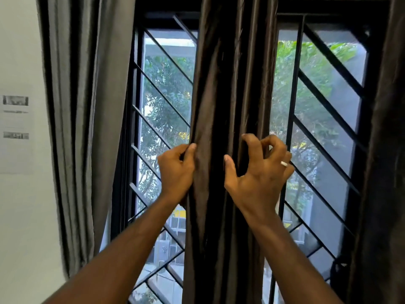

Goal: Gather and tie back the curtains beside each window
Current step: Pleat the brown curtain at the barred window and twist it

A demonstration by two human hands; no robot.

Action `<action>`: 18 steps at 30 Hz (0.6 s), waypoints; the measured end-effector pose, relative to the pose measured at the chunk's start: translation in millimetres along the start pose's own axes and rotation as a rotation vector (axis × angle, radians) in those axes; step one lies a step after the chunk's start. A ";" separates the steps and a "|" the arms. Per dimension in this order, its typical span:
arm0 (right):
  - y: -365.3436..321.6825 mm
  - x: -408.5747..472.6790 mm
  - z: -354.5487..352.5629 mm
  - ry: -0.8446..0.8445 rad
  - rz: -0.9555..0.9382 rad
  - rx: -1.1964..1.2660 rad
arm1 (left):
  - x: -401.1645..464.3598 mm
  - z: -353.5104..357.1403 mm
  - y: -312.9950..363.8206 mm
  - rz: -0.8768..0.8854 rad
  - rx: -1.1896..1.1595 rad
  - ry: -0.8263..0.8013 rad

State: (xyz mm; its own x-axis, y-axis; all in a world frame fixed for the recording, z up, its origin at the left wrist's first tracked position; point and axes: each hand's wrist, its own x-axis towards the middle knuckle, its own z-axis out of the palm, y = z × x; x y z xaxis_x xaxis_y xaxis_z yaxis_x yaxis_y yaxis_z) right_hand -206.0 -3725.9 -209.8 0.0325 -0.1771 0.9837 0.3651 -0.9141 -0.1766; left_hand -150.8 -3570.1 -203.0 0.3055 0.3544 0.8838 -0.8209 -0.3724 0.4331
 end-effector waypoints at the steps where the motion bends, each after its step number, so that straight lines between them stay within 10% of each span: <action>1: 1.1 1.5 1.7 -0.016 -0.013 -0.020 | 0.4 -4.6 -4.2 0.003 0.021 -0.002; 18: -1.7 -21.6 13.5 0.096 0.101 0.087 | 18.5 -43.1 -18.1 0.056 0.125 0.028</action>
State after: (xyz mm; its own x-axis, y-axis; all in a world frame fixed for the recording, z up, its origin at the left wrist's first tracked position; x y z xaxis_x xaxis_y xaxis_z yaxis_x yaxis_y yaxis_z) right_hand -194.7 -3715.6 -230.3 -0.0144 -0.3039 0.9526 0.4441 -0.8555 -0.2662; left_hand -151.1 -3519.8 -202.1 0.2456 0.3536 0.9026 -0.7692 -0.4956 0.4034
